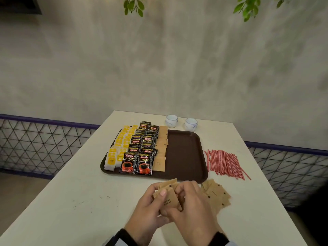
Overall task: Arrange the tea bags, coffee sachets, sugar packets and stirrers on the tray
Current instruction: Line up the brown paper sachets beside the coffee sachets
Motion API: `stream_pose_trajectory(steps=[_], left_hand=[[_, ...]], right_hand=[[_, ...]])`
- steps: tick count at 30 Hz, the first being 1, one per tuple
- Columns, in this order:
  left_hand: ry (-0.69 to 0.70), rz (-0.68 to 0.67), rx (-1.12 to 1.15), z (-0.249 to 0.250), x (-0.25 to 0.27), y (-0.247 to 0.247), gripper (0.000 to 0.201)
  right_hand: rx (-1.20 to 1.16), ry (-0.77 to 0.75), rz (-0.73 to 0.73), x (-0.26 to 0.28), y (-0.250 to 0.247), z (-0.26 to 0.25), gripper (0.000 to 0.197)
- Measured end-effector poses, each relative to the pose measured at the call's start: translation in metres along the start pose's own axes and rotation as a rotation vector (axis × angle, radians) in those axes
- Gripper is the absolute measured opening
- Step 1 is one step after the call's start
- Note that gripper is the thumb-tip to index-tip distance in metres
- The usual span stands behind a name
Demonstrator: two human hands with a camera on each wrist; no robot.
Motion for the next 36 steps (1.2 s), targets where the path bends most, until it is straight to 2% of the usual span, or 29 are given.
stream_pose_trajectory(steps=[3,8,11,14,16,18,20,24,29,36], left_hand=[[-0.058,-0.033,0.106,0.002,-0.007,-0.004,0.022],[-0.201,-0.042,0.261,0.001,-0.021,-0.025,0.03],[-0.259,-0.059,0.29,0.005,-0.029,-0.039,0.035],[-0.287,-0.004,0.279,0.009,-0.035,-0.055,0.025],[-0.302,0.017,0.268,0.012,-0.041,-0.072,0.026],[-0.318,0.042,0.279,0.015,-0.046,-0.089,0.035],[-0.33,0.045,0.263,0.018,-0.047,-0.101,0.034],[-0.291,0.061,0.218,0.024,-0.051,-0.12,0.026],[-0.308,0.117,0.211,0.031,-0.056,-0.14,0.02],[-0.352,0.019,0.233,0.039,-0.066,-0.149,0.02]], right_hand=[[-0.011,-0.018,0.022,-0.006,0.01,-0.002,0.024],[-0.185,-0.07,-0.098,-0.018,0.02,0.005,0.019],[-0.367,-0.058,-0.16,-0.027,0.023,0.004,0.018],[-0.698,0.02,-0.229,-0.037,0.016,-0.002,0.01],[-0.848,0.107,-0.13,-0.052,0.01,0.005,0.012],[-0.771,0.228,0.047,-0.076,0.01,0.027,0.018],[-0.594,0.362,0.157,-0.104,0.02,0.054,0.016],[-0.35,0.567,0.103,-0.147,0.061,0.093,0.019],[-0.247,0.62,0.044,-0.168,0.09,0.096,0.025],[-0.116,0.599,0.114,-0.171,0.096,0.086,0.024]])
Point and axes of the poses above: each hand's wrist, its own x-axis away from the middle knuckle, its own y-axis out of the palm, z = x × y, the point moved 3 cm from there along -x, towards the middle knuckle, and after that the axes turned 12 degrees about -y, right-handed, at the moved point
